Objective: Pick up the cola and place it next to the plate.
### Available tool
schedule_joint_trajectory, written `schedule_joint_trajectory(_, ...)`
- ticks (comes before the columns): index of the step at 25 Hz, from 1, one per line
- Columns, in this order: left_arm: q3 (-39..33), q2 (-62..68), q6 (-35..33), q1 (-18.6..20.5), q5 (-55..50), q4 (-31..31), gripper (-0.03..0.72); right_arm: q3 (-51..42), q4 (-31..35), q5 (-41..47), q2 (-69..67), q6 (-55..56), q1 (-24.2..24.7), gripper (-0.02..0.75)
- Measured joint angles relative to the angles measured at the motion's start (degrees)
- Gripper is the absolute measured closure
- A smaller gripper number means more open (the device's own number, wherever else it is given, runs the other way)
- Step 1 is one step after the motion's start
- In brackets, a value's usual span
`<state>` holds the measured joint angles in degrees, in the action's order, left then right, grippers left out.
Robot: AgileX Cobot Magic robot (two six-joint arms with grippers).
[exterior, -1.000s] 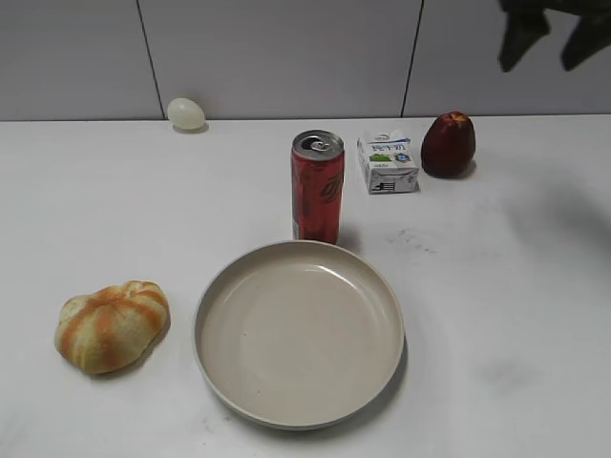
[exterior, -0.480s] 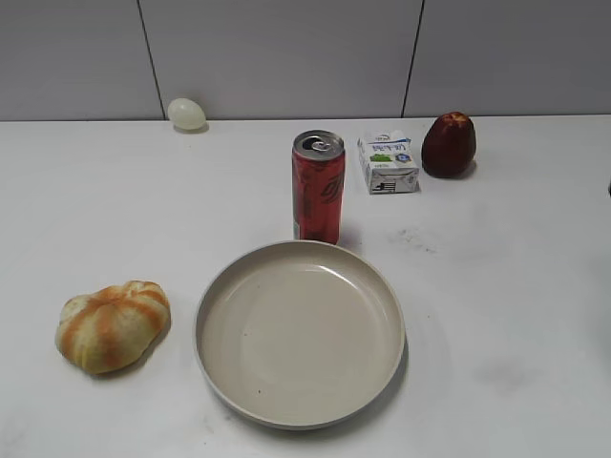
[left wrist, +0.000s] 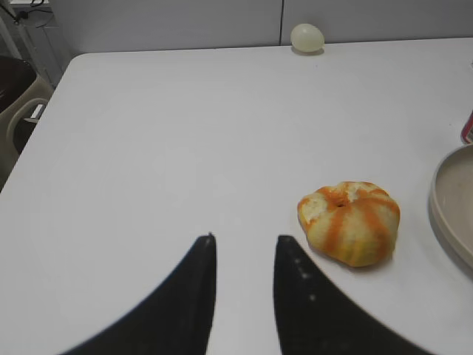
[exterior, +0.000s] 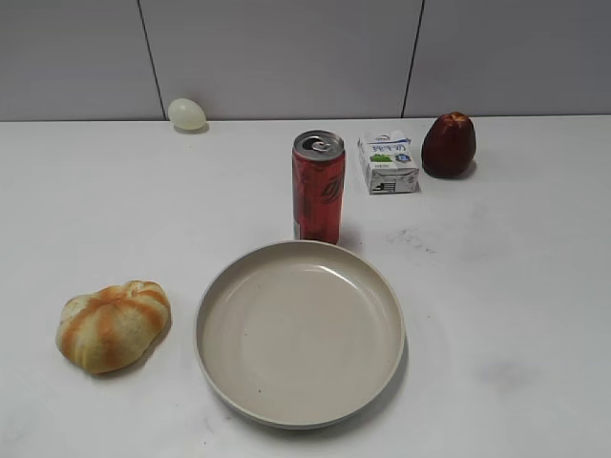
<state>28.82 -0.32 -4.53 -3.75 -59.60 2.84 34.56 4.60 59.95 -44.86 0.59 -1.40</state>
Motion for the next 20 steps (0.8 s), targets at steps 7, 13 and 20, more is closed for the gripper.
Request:
schedule_joint_trajectory(7, 0.0, 0.0, 0.0, 0.0, 0.0, 0.0, 0.47, -4.92, -0.44, -1.76, 23.78, 0.0, 0.0, 0.176)
schedule_joint_trajectory(13, 0.0, 0.0, 0.0, 0.0, 0.0, 0.0, 0.472, -6.05, -1.65, -0.78, 39.19, -0.05, 0.0, 0.176)
schedule_joint_trajectory(20, 0.0, 0.0, 0.0, 0.0, 0.0, -0.05, 0.472, -6.3, -2.05, -0.48, 45.18, -0.01, 0.0, 0.177)
